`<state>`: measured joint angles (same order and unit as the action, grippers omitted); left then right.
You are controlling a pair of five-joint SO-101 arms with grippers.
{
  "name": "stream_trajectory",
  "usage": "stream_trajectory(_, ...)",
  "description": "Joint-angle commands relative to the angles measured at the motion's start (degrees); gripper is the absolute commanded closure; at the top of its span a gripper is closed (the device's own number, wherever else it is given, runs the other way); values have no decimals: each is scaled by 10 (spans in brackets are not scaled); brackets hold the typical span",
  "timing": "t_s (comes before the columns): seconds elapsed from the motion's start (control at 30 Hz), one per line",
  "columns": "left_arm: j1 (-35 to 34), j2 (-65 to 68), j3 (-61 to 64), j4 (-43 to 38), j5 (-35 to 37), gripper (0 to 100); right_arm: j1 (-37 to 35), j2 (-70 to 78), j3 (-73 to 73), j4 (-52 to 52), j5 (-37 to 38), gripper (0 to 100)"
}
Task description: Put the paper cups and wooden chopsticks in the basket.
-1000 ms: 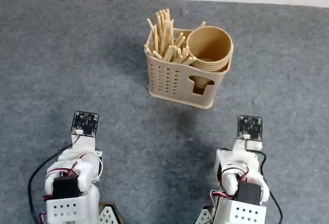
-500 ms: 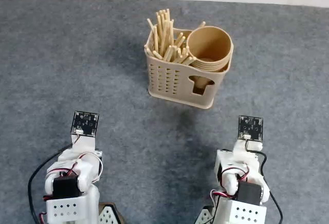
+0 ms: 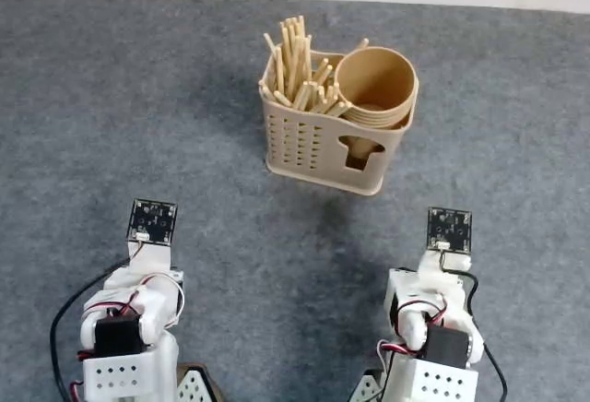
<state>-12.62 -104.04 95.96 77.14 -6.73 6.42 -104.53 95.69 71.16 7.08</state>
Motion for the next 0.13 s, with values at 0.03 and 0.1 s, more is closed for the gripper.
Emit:
stream_trajectory(0.03,-3,0,12,3,4,880,5,-7,86,1,-3,992)
stream_trajectory(0.1,-3,0,12,3,4,880,5,-7,86,1,-3,992)
